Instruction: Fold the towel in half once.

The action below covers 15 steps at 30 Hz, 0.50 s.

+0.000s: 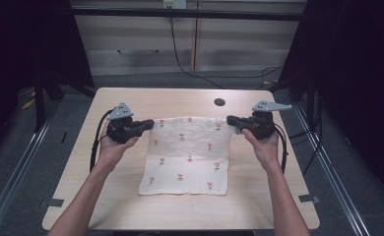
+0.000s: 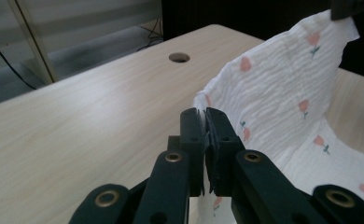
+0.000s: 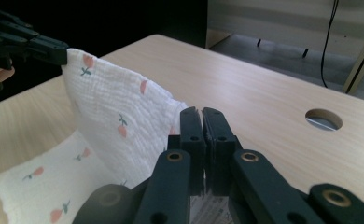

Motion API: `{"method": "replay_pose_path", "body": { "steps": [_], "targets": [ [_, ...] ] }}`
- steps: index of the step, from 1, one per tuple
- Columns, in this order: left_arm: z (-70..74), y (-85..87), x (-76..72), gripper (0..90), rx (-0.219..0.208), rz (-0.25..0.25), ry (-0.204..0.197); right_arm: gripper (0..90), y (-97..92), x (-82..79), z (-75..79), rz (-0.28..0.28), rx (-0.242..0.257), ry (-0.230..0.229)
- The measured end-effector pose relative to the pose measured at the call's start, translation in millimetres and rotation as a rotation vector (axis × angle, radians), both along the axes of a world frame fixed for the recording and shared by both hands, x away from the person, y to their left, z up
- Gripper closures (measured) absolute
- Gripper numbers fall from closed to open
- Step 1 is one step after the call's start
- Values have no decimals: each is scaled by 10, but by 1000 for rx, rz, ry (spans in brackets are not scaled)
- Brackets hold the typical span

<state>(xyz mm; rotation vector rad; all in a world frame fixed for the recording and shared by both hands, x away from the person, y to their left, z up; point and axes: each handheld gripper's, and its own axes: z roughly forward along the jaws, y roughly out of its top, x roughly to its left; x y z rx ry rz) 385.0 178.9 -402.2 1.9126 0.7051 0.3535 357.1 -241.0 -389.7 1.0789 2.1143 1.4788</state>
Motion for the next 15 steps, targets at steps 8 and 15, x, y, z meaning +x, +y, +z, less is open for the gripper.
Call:
{"method": "replay_pose_path", "body": {
  "steps": [8, 15],
  "targets": [
    [-143, 160, -135, 867, 26, -1, 13, 876, -31, -165, -123, 41, -18, 33],
    [-205, 254, -277, 867, 10, -12, 20, 876, -34, -312, -205, 73, -63, 48]
  ]
}}
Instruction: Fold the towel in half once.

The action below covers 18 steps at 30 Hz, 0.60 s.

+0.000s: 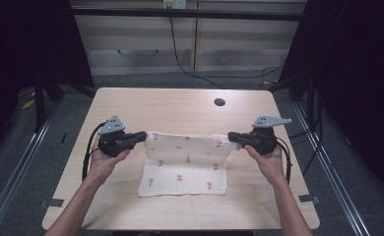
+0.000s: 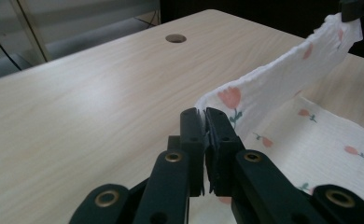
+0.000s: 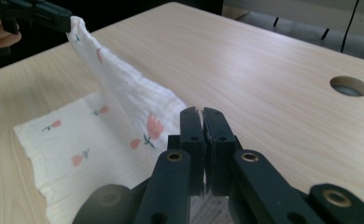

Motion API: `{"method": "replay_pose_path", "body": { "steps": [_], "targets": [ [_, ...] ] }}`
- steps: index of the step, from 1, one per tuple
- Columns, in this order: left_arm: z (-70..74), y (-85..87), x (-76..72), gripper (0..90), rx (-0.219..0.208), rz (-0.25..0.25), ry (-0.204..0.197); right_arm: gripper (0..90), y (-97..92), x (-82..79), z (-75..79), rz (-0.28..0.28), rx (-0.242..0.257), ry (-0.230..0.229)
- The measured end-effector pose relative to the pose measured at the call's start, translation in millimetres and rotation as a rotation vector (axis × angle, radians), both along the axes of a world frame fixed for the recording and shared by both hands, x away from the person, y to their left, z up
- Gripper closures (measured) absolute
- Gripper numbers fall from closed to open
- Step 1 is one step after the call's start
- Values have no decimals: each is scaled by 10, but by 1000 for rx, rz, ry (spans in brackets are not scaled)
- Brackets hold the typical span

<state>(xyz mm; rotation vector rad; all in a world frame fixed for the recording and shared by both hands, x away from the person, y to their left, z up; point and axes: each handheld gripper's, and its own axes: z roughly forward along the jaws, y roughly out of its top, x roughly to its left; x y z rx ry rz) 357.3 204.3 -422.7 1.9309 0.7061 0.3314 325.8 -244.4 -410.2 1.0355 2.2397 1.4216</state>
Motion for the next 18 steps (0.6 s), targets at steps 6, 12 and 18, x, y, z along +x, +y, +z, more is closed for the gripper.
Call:
{"method": "replay_pose_path", "body": {
  "steps": [6, 12, 18],
  "targets": [
    [-97, 31, -114, 867, 49, -25, 18, 875, -9, -148, -132, 32, -23, 39],
    [-89, 32, -227, 867, 66, -53, 12, 875, -38, -269, -137, 50, 0, 43],
    [-277, 47, -351, 865, 90, -58, 44, 874, -21, -360, -270, 64, -28, 84]
  ]
}}
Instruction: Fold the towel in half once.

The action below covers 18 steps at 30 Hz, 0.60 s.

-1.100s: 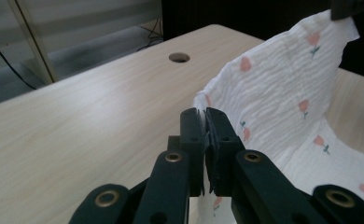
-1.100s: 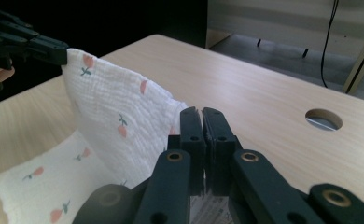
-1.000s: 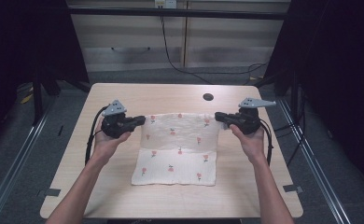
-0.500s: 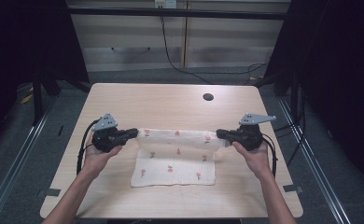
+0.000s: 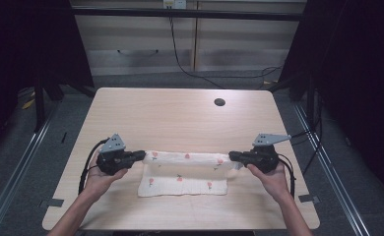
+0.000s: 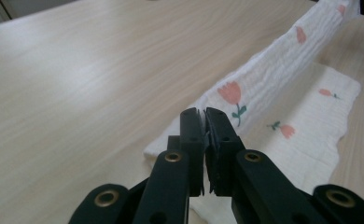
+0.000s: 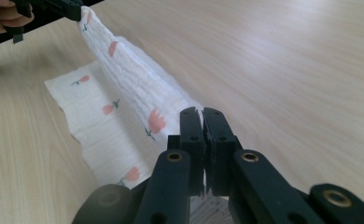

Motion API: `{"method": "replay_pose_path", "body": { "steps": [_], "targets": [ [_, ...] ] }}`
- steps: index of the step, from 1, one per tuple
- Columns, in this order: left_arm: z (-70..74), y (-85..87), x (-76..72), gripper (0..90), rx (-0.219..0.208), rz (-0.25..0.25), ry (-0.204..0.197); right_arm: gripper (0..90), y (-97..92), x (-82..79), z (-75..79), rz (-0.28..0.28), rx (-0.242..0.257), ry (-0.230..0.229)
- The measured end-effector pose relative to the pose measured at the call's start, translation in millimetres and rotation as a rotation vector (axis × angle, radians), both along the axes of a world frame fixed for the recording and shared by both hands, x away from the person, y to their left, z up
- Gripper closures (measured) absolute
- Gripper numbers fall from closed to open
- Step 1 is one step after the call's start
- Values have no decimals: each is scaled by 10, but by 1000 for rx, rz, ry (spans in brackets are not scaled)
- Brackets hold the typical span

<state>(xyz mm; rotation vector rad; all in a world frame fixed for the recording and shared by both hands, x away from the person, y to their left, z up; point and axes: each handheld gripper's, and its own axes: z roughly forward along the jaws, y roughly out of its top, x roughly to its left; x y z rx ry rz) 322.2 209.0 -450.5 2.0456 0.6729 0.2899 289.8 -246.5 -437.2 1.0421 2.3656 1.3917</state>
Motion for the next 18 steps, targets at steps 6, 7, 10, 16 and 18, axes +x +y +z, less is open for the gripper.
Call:
{"method": "replay_pose_path", "body": {
  "steps": [6, 7, 10, 16, 18],
  "targets": [
    [-163, -41, -125, 865, 35, -28, 36, 874, 0, -90, -217, -2, -3, 46],
    [-163, -41, -125, 864, 35, -28, 36, 874, 0, -90, -217, -2, -3, 46],
    [-203, -16, -169, 863, 35, -36, 44, 873, 11, -147, -301, 4, -3, 70],
    [-313, -22, -230, 857, 53, -47, 72, 862, 53, -221, -356, 32, -21, 89],
    [-347, -29, -241, 853, 66, -55, 80, 859, 67, -216, -399, 35, -33, 106]
  ]
}}
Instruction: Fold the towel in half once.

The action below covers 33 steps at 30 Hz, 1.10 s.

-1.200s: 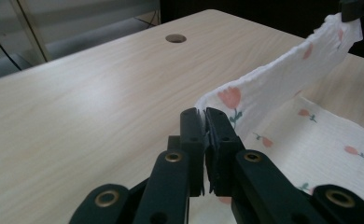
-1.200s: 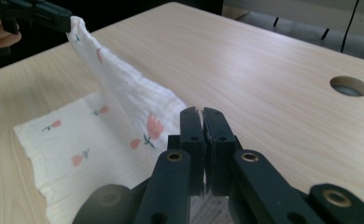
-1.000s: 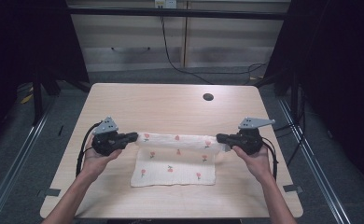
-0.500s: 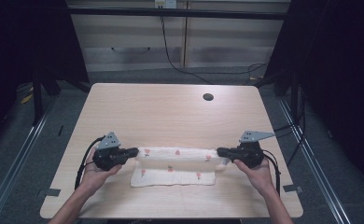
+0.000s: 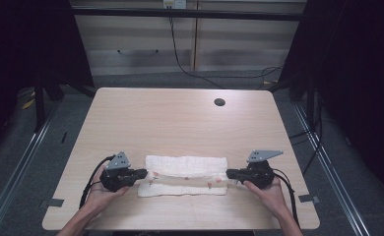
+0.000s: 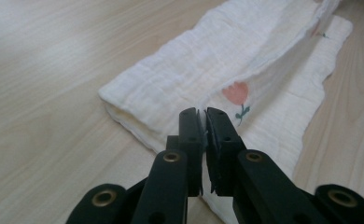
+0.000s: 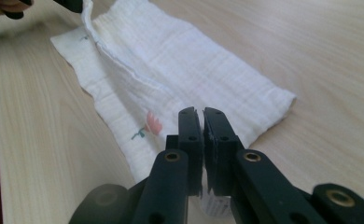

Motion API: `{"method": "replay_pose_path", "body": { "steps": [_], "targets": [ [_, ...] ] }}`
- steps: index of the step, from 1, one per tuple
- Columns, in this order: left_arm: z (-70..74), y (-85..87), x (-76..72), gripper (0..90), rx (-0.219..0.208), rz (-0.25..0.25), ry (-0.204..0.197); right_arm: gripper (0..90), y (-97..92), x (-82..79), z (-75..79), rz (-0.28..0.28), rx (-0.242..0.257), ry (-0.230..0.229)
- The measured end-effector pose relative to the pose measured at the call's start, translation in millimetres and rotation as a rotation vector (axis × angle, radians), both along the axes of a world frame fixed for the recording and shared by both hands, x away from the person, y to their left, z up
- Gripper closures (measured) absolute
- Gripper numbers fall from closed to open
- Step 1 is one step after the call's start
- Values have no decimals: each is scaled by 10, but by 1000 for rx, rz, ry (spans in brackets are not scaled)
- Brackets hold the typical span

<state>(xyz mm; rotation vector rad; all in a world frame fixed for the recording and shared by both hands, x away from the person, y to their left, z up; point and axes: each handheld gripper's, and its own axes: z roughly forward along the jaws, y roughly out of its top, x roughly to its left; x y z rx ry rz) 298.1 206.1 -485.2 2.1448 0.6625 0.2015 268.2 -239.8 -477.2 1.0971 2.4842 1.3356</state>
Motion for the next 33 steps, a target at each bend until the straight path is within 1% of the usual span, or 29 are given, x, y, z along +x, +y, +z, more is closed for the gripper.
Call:
{"method": "replay_pose_path", "body": {
  "steps": [1, 2, 3, 4, 5, 7, 9, 11, 12, 13, 14, 15, 17, 18, 22, 24, 25, 26, 27, 29, 31, 32, 33],
  "targets": [
    [-12, -2, -6, 853, 1, -5, 2, 859, 0, 0, 0, 0, 0, 0],
    [-16, 0, -13, 838, -1, -16, 7, 845, 20, 5, -47, 9, -11, 16],
    [-15, 4, -23, 838, -6, -15, 11, 845, 20, 5, -47, 9, -11, 16],
    [-13, 8, -28, 829, -10, -20, 13, 839, 35, 3, -61, 17, -16, 29],
    [-14, 10, -32, 803, -19, -26, 10, 822, 59, -8, -69, 25, -18, 38],
    [-3, 19, -40, 800, -25, -23, 5, 816, 65, -7, -70, 32, -13, 38],
    [3, 23, -37, 784, -50, -26, 15, 794, 66, -7, -64, 32, -11, 37],
    [19, 38, -37, 774, -56, -21, 6, 774, 57, -11, -57, 31, 0, 43],
    [28, 53, -33, 767, -69, -23, 9, 764, 51, -13, -51, 31, -1, 40],
    [38, 68, -27, 758, -78, -17, 9, 746, 45, -14, -42, 29, 5, 42],
    [44, 77, -25, 742, -88, -7, 14, 734, 25, -21, -14, 25, 22, 36],
    [55, 94, -12, 732, -88, -6, 7, 721, 13, -21, -1, 24, 28, 32],
    [66, 106, 0, 731, -100, 8, 9, 709, 3, -23, 10, 20, 36, 29],
    [65, 105, 12, 732, -96, 8, 4, 705, -6, -23, 19, 16, 43, 27],
    [28, 69, 62, 736, -80, 12, 14, 676, -23, 10, 31, -19, 22, 21],
    [17, 44, 96, 740, -76, 17, 15, 676, -28, 60, 56, -34, 25, 12],
    [8, 27, 113, 740, -72, 22, 19, 676, -28, 60, 56, -34, 25, 12],
    [-31, -10, 163, 747, -57, 30, 29, 692, -17, 141, 70, -48, 5, -3],
    [-31, -10, 163, 749, -57, 30, 29, 692, -17, 141, 70, -48, 5, -3],
    [-86, -55, 203, 749, -35, 30, 41, 702, 14, 258, 59, -62, -7, -2],
    [-120, -82, 220, 755, -17, 29, 47, 702, 58, 395, 34, -70, -39, 4],
    [-125, -85, 223, 759, -11, 28, 48, 701, 79, 496, 11, -81, -33, 16],
    [-133, -87, 224, 759, -5, 30, 50, 701, 79, 496, 11, -81, -33, 16]
  ]
}}
